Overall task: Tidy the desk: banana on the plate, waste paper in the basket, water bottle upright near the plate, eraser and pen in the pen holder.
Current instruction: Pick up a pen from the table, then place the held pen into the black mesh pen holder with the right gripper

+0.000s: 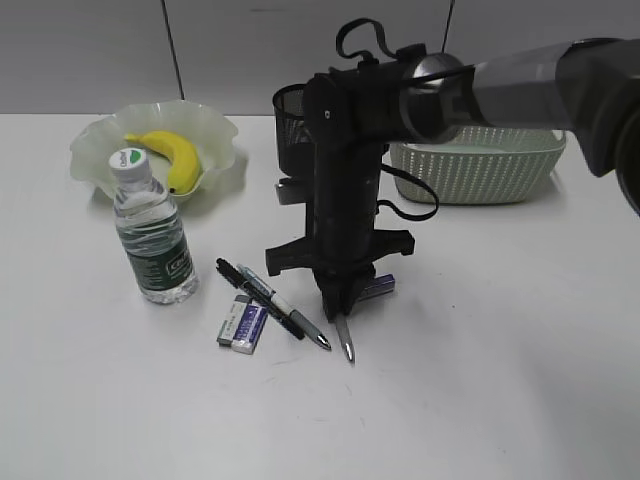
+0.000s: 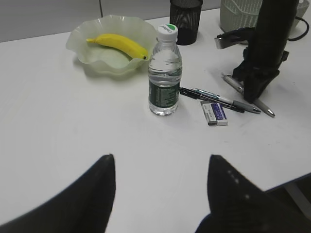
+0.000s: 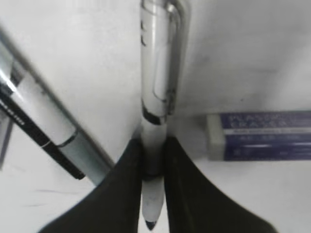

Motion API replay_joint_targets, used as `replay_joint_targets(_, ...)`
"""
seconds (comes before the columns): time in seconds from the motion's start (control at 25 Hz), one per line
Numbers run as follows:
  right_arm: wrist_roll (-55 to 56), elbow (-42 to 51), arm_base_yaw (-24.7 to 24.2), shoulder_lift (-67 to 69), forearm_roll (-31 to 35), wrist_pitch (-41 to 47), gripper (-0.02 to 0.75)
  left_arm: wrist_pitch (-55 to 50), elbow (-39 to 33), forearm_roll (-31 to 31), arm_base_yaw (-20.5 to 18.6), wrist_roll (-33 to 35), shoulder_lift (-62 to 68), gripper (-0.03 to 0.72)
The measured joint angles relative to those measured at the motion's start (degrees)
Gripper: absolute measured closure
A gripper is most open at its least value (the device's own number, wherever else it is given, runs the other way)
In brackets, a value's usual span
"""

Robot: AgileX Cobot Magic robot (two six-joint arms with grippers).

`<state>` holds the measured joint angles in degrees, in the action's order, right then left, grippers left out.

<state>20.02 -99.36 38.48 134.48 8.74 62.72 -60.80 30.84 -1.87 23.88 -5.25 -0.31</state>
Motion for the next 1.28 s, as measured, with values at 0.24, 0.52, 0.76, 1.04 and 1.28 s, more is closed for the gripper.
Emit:
replay_joint_targets(0.24, -0.22, -5.96, -0.11, -3.96, -6.05, 3.43, 0.629, 0.0, 0.0, 0.0, 0.0, 0.0, 0.0, 0.241)
replay_joint_targets(0.52, -0.24, -13.07, -0.11, -11.74, -14.31, -6.89, 0.629, 0.0, 0.0, 0.0, 0.0, 0.0, 0.0, 0.241)
replay_joint_targets(0.76, -0.24, -13.73, -0.58, -11.49, -25.64, -26.56, 0.629, 0.0, 0.0, 0.0, 0.0, 0.0, 0.0, 0.241)
replay_joint_targets(1.04, -0.29, -13.73, -4.92, -5.81, -30.38, -49.74, 0.629, 0.0, 0.0, 0.0, 0.0, 0.0, 0.0, 0.252)
replay_joint_targets(1.28, -0.29, -13.73, -8.04, 0.78, -29.52, -57.37, 0.629, 0.0, 0.0, 0.0, 0.0, 0.0, 0.0, 0.252)
